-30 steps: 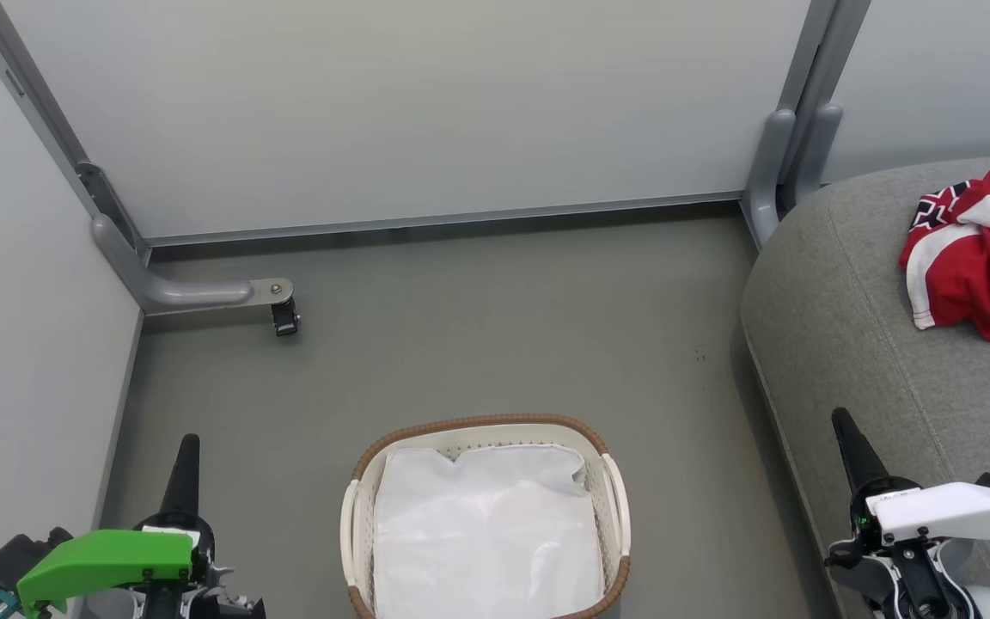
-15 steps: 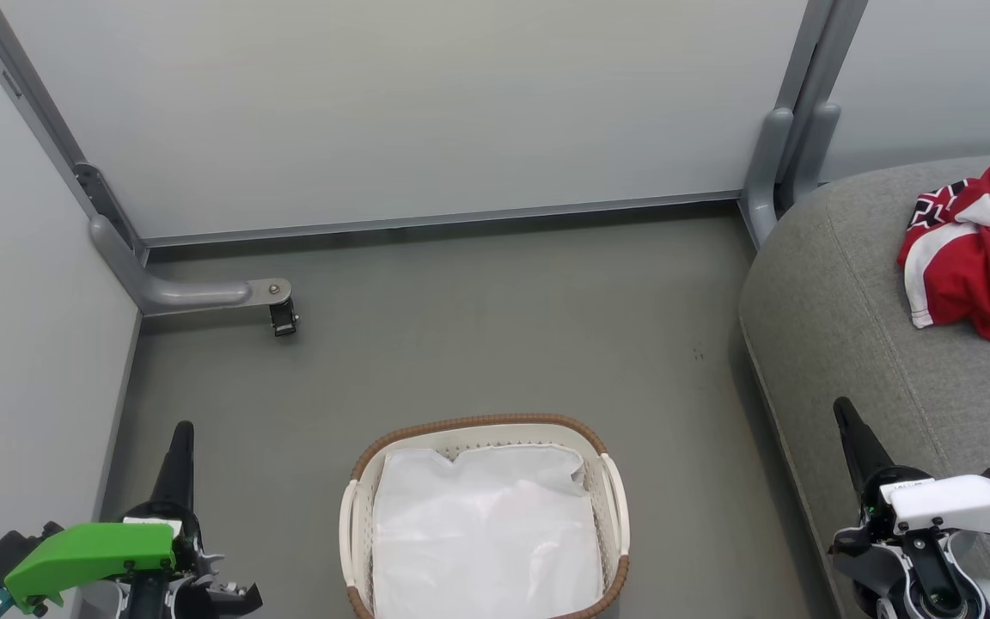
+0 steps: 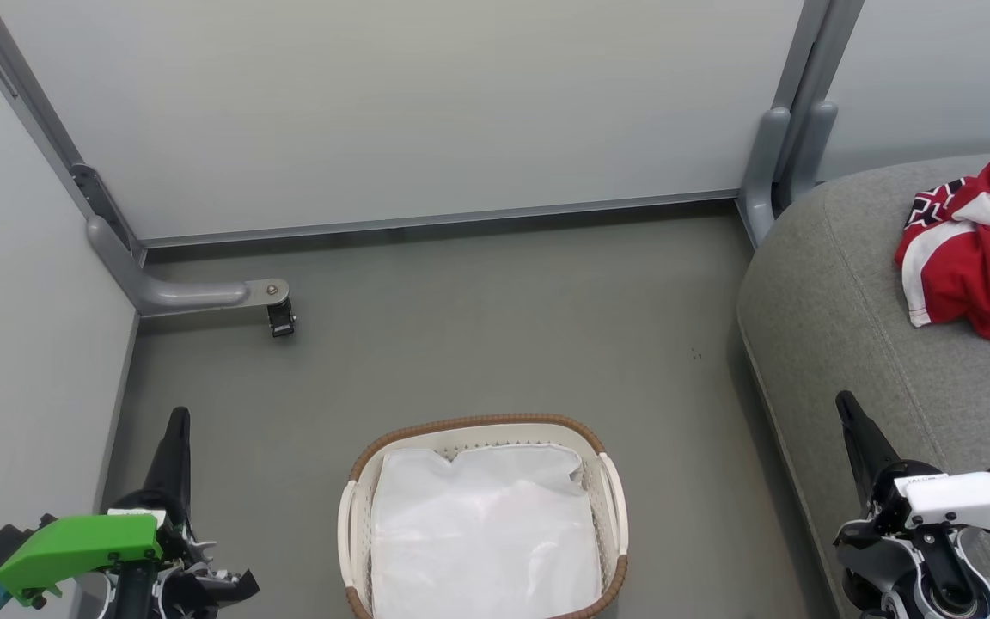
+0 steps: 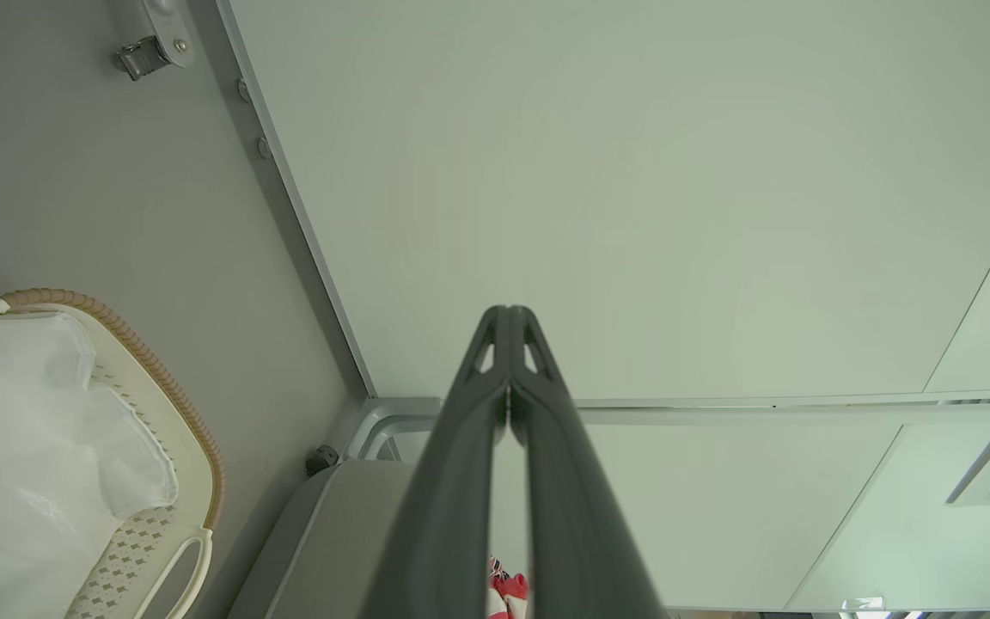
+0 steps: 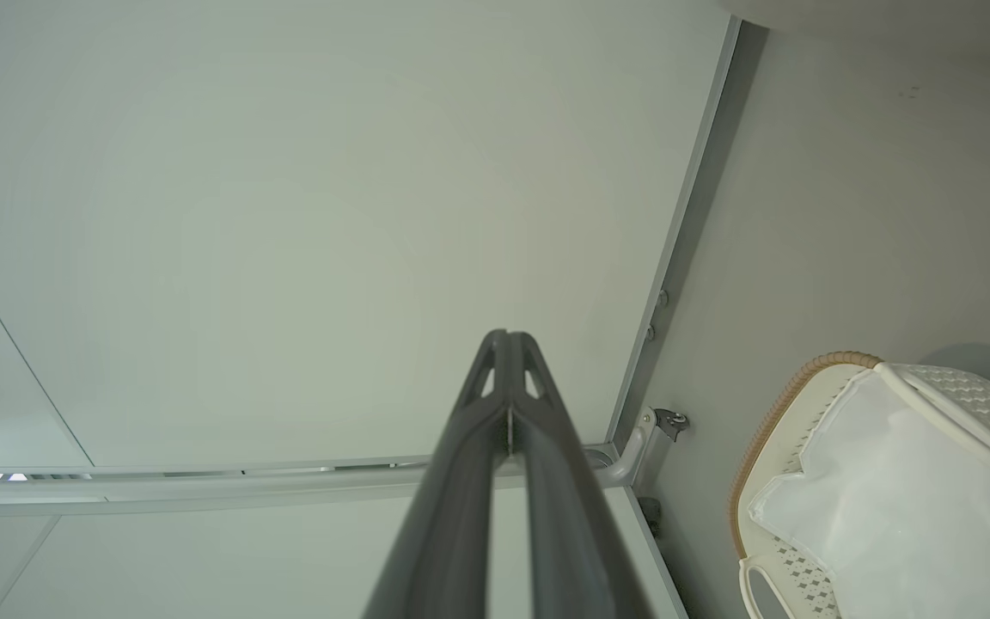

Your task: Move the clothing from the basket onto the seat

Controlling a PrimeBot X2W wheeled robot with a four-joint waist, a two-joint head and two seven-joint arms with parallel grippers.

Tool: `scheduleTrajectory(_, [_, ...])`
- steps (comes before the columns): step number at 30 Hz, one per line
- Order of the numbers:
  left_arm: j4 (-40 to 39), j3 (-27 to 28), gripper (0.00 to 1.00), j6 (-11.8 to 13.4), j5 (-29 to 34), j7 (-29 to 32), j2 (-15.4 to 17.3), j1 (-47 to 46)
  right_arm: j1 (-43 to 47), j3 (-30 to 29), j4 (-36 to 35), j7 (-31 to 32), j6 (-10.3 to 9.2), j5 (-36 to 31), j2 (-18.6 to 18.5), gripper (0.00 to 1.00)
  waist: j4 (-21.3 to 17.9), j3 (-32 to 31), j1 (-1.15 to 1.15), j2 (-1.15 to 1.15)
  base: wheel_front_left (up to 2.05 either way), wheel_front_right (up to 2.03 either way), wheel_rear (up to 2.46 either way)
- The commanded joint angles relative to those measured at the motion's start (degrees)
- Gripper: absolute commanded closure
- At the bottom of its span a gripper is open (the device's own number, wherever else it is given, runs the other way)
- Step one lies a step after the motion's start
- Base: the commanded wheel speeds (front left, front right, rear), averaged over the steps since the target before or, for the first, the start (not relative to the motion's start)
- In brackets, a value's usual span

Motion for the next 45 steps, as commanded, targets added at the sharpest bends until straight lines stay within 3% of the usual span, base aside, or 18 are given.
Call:
scheduleTrajectory(1, [-0.26, 0.46, 1.0, -0.47, -1.09, 0.34, -0.04, -1.1, -0.82, -0.25, -0.33, 0.49, -0.04, 1.21, -0.38, 1.0, -0.02, 0.0, 0.0, 0.0, 0.0, 0.0, 0.0])
scheduleTrajectory(45, [-0.28, 0.69, 1.0, -0.54, -2.68, 0.88, -0.09, -1.18, -0.87, -0.6, -0.37, 1.0, -0.04, 2.83, -0.26, 1.0, -0.1, 0.01, 0.0, 0.0, 0.0, 0.0, 0.0])
